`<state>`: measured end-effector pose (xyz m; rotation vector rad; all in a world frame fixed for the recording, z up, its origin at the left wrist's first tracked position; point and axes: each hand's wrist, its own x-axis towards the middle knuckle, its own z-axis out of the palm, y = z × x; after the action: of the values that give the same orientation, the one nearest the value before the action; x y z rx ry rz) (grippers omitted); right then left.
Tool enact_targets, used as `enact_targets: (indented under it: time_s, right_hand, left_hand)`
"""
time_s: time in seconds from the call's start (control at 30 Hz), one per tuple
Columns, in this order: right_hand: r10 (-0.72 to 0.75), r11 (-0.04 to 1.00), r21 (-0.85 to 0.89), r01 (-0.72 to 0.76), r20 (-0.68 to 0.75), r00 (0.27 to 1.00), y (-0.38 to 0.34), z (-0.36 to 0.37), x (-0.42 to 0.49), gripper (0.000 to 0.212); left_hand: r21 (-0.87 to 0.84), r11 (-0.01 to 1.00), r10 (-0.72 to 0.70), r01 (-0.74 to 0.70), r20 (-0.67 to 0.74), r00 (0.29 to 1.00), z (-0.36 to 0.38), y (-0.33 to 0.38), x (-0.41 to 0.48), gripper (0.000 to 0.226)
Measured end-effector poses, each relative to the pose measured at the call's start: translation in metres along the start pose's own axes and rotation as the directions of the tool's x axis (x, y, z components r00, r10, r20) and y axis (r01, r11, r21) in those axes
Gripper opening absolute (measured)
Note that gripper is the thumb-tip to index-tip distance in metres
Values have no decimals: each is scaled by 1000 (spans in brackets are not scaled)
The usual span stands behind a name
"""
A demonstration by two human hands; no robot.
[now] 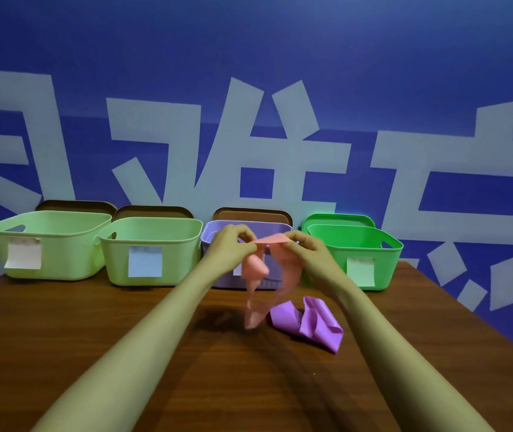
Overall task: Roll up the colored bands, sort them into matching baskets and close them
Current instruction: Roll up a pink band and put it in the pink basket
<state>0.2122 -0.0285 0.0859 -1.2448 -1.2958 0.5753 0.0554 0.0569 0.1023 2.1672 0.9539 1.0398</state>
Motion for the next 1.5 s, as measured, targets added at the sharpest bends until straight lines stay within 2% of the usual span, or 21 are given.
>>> enact_targets:
  time_s: [0.07,0.17,0.3,0.4,0.47,0.57,0.63,0.7,0.73,0.77,0.8,0.87,0.97,1.07,1.23,1.37,1.43,1.5]
  right_hand:
    - [71,989,132,-69,-10,997,-9,-3,2,21]
    - [273,880,415,-232,-41,961,-18,-8,5,20]
    - [349,851,414,-323,15,937,-15,-24,3,21]
    - [292,904,325,-278,5,956,-15,-29,2,30]
    - [238,936,266,-231,6,971,-16,-30,0,28]
    - [98,990,96,-99,12,995,-15,-30,-3,18]
    - [-33,998,-52,29,-75,997,-15,-28,-2,16]
    - [-169,973,-176,148,-112,979,-17,-25,-2,18]
    - [-202,961,-209,183,-75,977,-17,-24,-2,17]
    - [-195,960,-206,188,-15,981,-19,-22,-6,17]
    - [-179,964,-190,184,43,983,-20,-20,-9,26]
    - [-185,962,-194,195,66,980,-20,-17,-12,39]
    - [-304,903,-329,277,-33,952,-23,-17,-9,6]
    - [-326,911,-292,292,-73,943,-30,-18,-5,28]
    - [-334,924,-224,311,-73,940,-51,-20,0,7]
    - [-322,939,-159,304,-107,941,-67,-22,7,9]
    - [-294,947,-157,279,-78,953,-72,-21,9,9]
    - [-271,961,-79,265,-79,959,-76,-19,9,8]
  left_hand:
    - [-61,998,-4,13,143,990,-6,-7,-2,6]
    - [-267,958,-12,105,328,945,-14,-6,-9,13]
    - [-531,816,-31,229,355,934,-17,1,-11,7]
    - [-615,721,-70,319,393,917,-18,-2,-8,12]
    - [-616,706,-82,350,420,904,-16,-3,-8,17]
    - [-561,754,-82,343,438,895,-13,1,-10,17]
    - [-428,850,-103,307,436,894,-9,6,-13,15]
    - [-324,917,-113,235,353,929,-2,6,-12,10]
    - [-328,922,-113,207,282,953,1,6,-10,3]
    - [-371,909,-116,187,206,972,4,8,-10,6]
    - [-439,881,-118,174,152,981,5,10,-9,12]
    - [-547,827,-75,131,123,990,5,14,-8,15]
    - [-530,848,31,10,67,997,4,24,-9,17]
    - [-528,845,107,-87,6,994,0,33,-7,19]
    - [-543,824,192,-160,2,981,-9,47,-8,13]
    - [-728,685,141,-19,107,984,-5,48,-15,19]
    - [-671,741,118,26,168,979,8,38,-18,23]
    - [-573,815,80,84,255,964,25,20,-23,16]
